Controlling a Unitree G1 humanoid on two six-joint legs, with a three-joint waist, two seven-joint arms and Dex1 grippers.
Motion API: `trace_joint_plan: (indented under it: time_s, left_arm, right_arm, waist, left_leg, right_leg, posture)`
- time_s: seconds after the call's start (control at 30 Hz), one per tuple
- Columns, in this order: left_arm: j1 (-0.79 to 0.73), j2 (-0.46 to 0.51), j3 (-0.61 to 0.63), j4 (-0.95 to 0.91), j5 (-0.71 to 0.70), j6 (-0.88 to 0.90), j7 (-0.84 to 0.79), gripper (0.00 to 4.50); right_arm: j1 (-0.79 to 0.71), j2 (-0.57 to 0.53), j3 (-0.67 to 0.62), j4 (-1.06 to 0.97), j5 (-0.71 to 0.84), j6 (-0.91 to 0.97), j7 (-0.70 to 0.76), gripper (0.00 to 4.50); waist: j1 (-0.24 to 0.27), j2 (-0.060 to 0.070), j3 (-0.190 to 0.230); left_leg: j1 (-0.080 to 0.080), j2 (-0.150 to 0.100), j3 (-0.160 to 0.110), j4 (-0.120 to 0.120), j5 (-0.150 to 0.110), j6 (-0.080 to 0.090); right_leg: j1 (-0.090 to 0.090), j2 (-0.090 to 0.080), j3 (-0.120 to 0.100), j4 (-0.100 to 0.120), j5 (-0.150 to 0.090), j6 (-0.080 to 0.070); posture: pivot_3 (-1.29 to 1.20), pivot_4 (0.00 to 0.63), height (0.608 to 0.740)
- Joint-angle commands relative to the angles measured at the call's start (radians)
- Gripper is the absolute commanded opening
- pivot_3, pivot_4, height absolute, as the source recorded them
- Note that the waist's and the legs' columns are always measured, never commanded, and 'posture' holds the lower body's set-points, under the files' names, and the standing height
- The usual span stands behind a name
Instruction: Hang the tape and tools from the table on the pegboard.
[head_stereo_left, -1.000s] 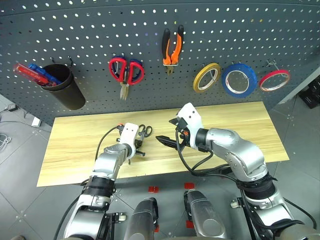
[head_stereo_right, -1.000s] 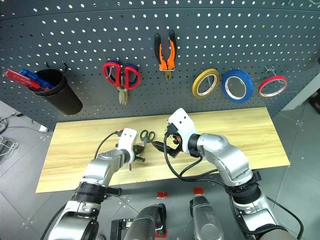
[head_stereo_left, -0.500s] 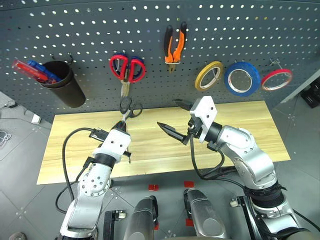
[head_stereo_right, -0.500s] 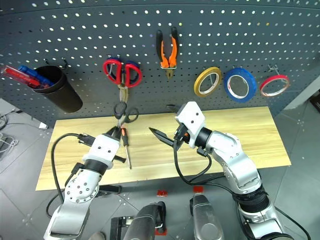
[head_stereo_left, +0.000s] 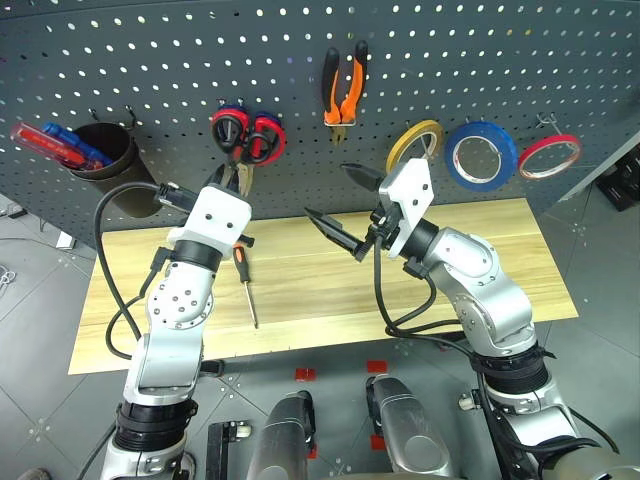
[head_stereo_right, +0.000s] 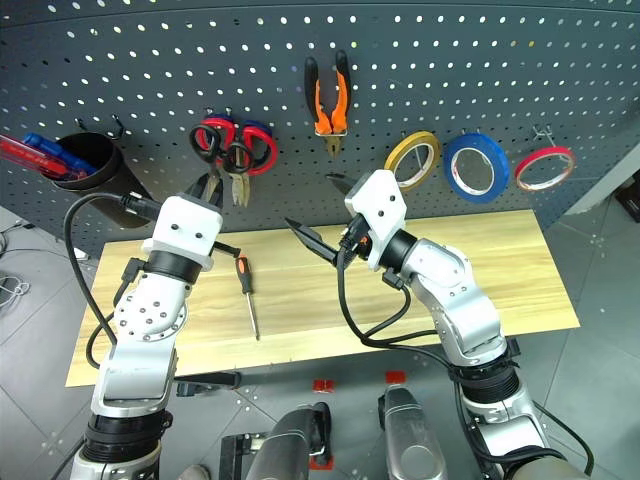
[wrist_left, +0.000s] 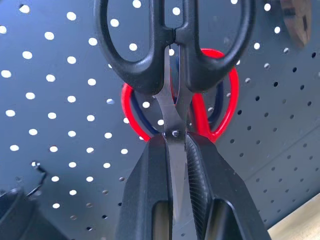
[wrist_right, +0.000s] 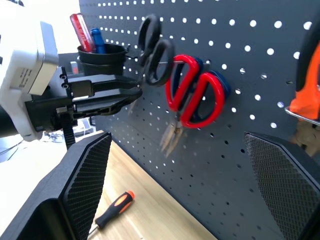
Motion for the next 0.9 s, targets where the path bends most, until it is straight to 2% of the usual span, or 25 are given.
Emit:
trace_joint_plan:
  time_s: [0.03,0.37,0.9]
  left_arm:
    - [0.012,-0.003,0.004,-0.011,0.001,-0.019,-0.003,0.14]
    - [0.068,-0.058,-0.014,-0.114,0.029,0.031,0.002,0.14]
    - [-0.055,-0.098,-0.001,-0.083,0.065,0.259,0.026,0.14]
  right_arm:
    - [-0.01,0.003,-0.019,-0.026,0.012,-0.014,-0.005,4.5]
    - [0.005,-0.003,-0.021,-0.031,0.013,-0.013,-0.001,4.5]
    - [-0.002,-0.003,-0.017,-0.023,0.037,0.009,0.019,4.5]
  waist:
    - [0.0,0.0,0.0]
    - [0.0,0.0,0.0]
    - [0.001,0.0,0.0]
  left_leg:
    - [0.0,0.0,0.0,0.0,0.0,0.0]
    - [0.0,0.0,0.0,0.0,0.0,0.0]
    - [0.0,0.0,-0.001,0.001,0.0,0.0]
  right_leg:
    - [0.0,0.0,0.0,0.0,0.0,0.0]
    - [0.0,0.0,0.0,0.001,0.0,0.0]
    - [0.0,0.0,-0.001,0.002,0.0,0.0]
  posture:
    - [-0.26,0.322,0.74]
    - [-0.25,0.317,0.74]
    - [-0.25,0.317,0.74]
